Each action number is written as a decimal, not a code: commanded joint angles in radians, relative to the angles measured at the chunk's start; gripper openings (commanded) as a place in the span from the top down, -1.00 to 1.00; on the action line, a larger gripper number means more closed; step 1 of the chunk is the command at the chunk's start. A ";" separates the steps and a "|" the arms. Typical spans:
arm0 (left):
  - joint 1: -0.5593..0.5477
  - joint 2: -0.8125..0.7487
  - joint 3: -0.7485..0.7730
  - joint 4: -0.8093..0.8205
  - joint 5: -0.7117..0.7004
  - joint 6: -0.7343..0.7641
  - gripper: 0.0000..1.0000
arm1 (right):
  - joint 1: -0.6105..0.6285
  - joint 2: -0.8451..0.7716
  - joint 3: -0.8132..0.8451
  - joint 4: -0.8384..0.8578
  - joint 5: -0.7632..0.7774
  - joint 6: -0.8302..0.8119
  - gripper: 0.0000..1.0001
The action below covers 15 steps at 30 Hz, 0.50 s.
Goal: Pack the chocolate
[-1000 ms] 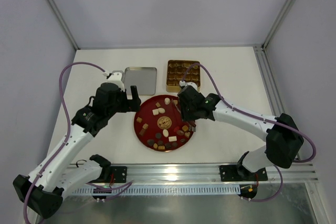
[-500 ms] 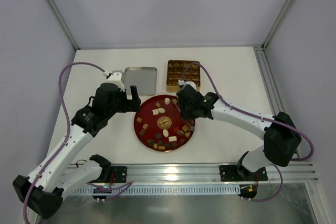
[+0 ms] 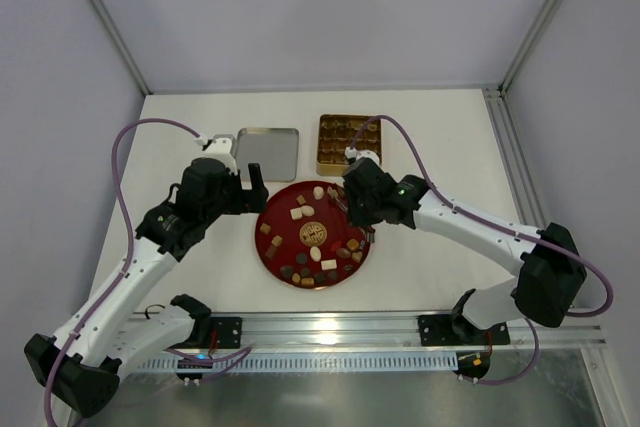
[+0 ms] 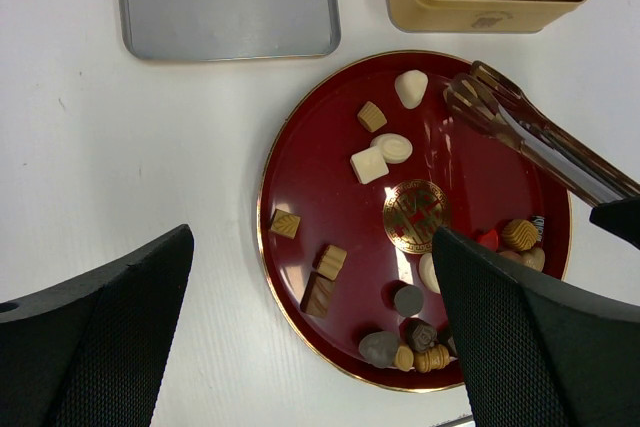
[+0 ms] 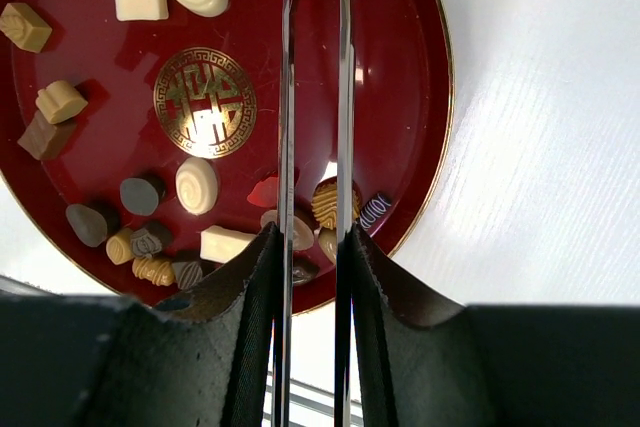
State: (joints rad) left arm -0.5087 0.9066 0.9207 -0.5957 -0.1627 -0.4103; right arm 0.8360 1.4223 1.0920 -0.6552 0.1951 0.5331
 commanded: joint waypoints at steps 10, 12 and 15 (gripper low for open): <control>-0.002 -0.014 0.009 0.027 0.003 0.004 -0.99 | 0.003 -0.086 0.006 0.006 -0.017 0.007 0.32; -0.002 -0.012 0.009 0.027 0.002 0.004 -0.99 | 0.003 -0.083 0.012 0.008 -0.017 0.005 0.32; -0.002 -0.012 0.009 0.027 0.002 0.004 -0.99 | 0.003 -0.082 0.026 0.008 -0.026 -0.001 0.32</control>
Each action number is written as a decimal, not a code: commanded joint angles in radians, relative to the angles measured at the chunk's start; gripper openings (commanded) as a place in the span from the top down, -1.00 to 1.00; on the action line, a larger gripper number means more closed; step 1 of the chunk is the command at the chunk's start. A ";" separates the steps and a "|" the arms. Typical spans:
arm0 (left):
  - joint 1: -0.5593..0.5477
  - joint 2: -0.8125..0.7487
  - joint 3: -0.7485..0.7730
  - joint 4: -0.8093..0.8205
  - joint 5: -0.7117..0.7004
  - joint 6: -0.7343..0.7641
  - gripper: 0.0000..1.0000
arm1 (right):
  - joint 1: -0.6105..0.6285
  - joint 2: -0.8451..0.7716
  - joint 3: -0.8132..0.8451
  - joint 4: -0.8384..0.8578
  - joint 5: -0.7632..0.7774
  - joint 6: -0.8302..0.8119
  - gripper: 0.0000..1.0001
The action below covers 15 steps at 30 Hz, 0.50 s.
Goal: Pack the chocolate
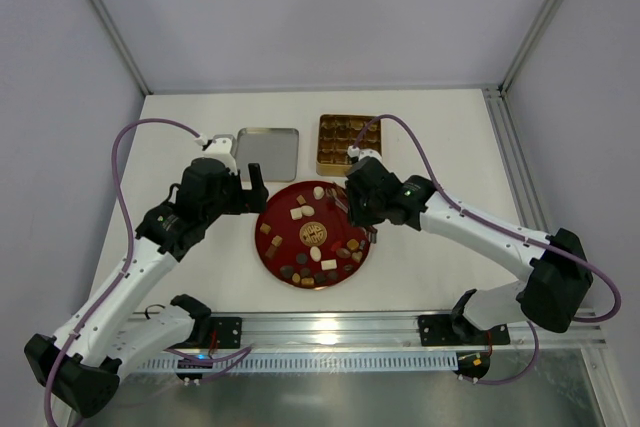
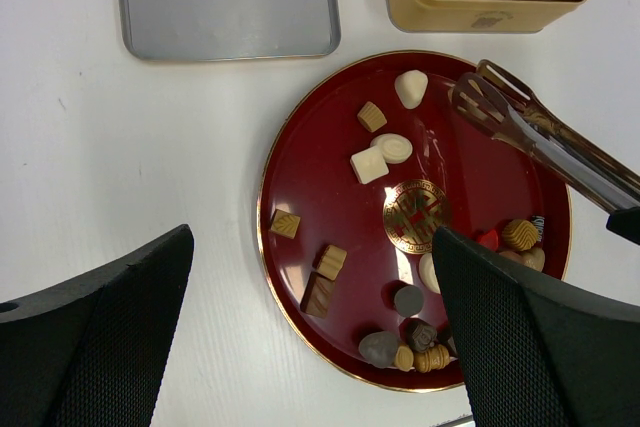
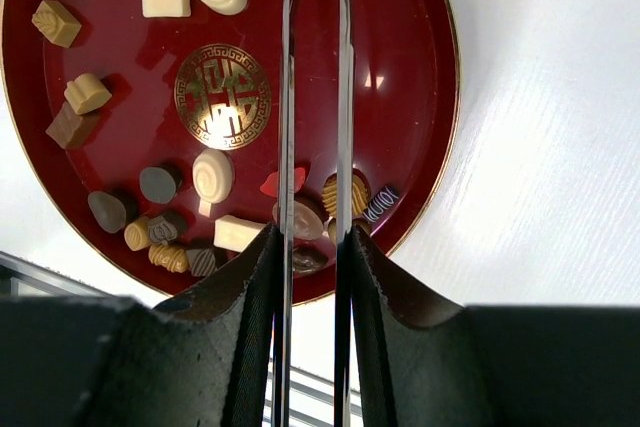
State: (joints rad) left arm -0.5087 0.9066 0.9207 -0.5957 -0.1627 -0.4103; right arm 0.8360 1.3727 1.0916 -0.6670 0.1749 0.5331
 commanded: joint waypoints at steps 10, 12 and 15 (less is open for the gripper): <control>-0.002 -0.012 0.007 0.027 0.002 0.004 -0.99 | -0.008 -0.020 0.106 -0.005 -0.008 -0.031 0.31; -0.001 -0.014 0.007 0.027 0.000 0.005 -0.99 | -0.012 -0.014 0.120 -0.006 -0.014 -0.036 0.31; -0.002 -0.015 0.009 0.027 0.000 0.004 -0.99 | -0.029 -0.009 0.143 -0.005 -0.020 -0.047 0.32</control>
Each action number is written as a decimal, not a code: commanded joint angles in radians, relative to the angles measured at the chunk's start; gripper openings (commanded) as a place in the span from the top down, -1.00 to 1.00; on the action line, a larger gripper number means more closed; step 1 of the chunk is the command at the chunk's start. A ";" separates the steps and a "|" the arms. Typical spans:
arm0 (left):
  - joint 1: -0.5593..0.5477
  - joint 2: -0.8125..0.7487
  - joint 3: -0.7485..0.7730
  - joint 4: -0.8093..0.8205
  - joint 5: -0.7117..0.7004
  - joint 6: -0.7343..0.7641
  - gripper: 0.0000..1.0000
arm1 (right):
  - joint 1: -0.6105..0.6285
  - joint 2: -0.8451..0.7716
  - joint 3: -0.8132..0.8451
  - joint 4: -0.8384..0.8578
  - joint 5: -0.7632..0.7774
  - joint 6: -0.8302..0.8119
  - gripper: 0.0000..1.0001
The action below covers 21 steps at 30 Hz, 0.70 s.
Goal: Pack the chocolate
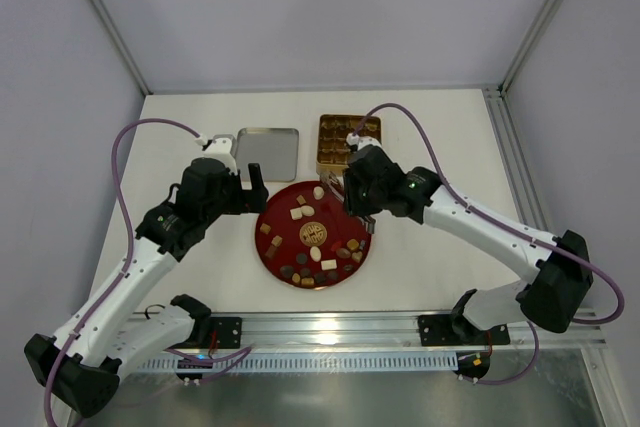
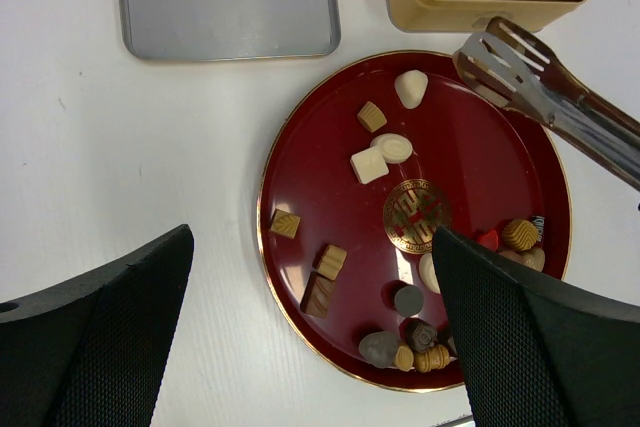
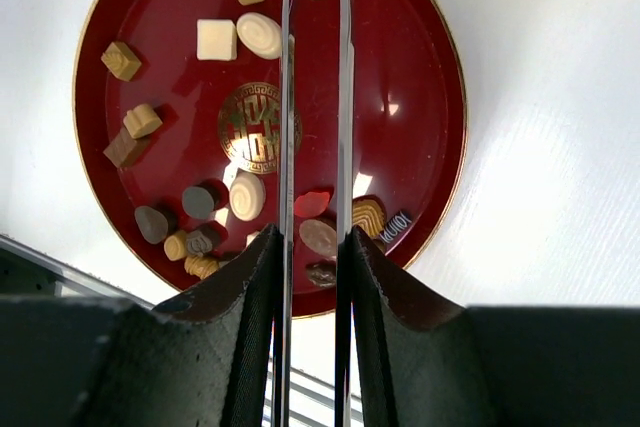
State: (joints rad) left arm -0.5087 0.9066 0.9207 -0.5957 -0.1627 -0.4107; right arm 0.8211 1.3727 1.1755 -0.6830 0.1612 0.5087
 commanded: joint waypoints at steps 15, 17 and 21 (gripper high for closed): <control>-0.002 -0.008 0.009 0.027 0.000 0.006 -0.99 | -0.333 0.195 0.332 0.068 -0.111 -0.139 0.31; -0.001 -0.008 0.009 0.027 0.000 0.006 -1.00 | -0.356 0.241 0.364 0.079 -0.127 -0.142 0.31; -0.002 -0.002 0.010 0.025 0.000 0.006 -0.99 | -0.393 0.315 0.420 0.083 -0.143 -0.148 0.31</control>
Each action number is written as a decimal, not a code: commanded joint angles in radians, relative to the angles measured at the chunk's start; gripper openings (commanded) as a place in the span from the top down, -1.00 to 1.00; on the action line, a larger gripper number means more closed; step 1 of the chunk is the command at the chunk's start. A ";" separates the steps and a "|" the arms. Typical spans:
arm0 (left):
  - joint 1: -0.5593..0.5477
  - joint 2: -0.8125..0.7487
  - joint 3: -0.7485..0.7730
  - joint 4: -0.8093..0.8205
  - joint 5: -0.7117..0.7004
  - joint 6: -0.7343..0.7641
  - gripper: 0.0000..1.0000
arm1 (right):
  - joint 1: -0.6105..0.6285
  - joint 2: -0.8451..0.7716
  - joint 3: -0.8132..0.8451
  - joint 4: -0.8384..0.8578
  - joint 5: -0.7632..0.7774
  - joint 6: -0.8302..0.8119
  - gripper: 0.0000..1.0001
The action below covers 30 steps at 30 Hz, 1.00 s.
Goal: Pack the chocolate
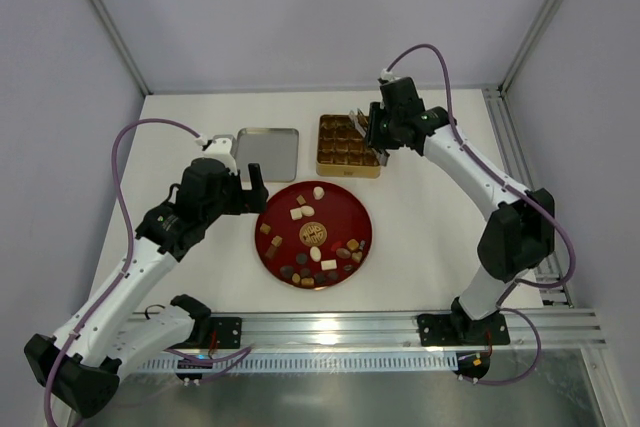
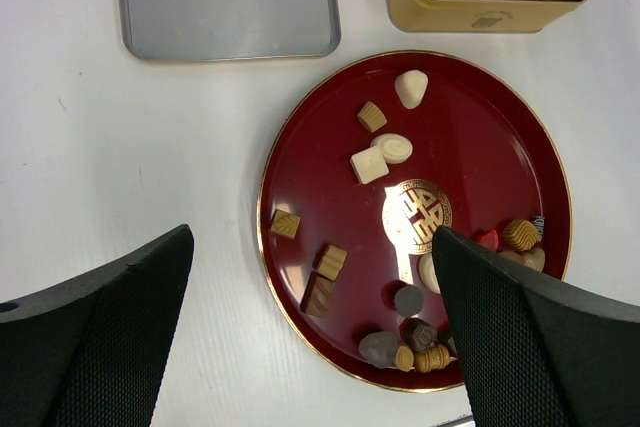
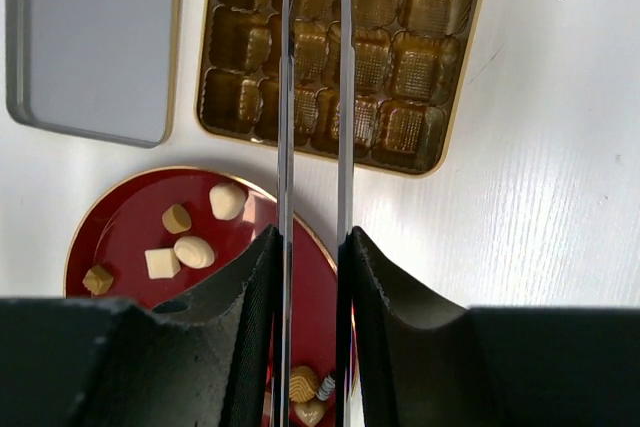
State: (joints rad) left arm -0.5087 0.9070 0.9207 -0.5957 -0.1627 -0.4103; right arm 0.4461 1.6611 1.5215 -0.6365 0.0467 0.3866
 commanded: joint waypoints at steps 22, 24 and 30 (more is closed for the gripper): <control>-0.002 0.003 0.009 0.027 0.002 0.005 -0.99 | -0.067 0.189 0.137 0.054 -0.001 -0.040 0.31; -0.001 0.004 0.007 0.027 0.002 0.005 -0.99 | -0.069 0.192 0.140 0.055 -0.001 -0.040 0.31; -0.001 0.004 0.009 0.027 0.000 0.005 -0.99 | -0.070 0.200 0.149 0.055 0.007 -0.043 0.22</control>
State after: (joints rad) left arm -0.5087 0.9142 0.9207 -0.5957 -0.1627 -0.4103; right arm 0.3809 1.8664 1.6142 -0.6186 0.0391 0.3595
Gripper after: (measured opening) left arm 0.996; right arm 0.389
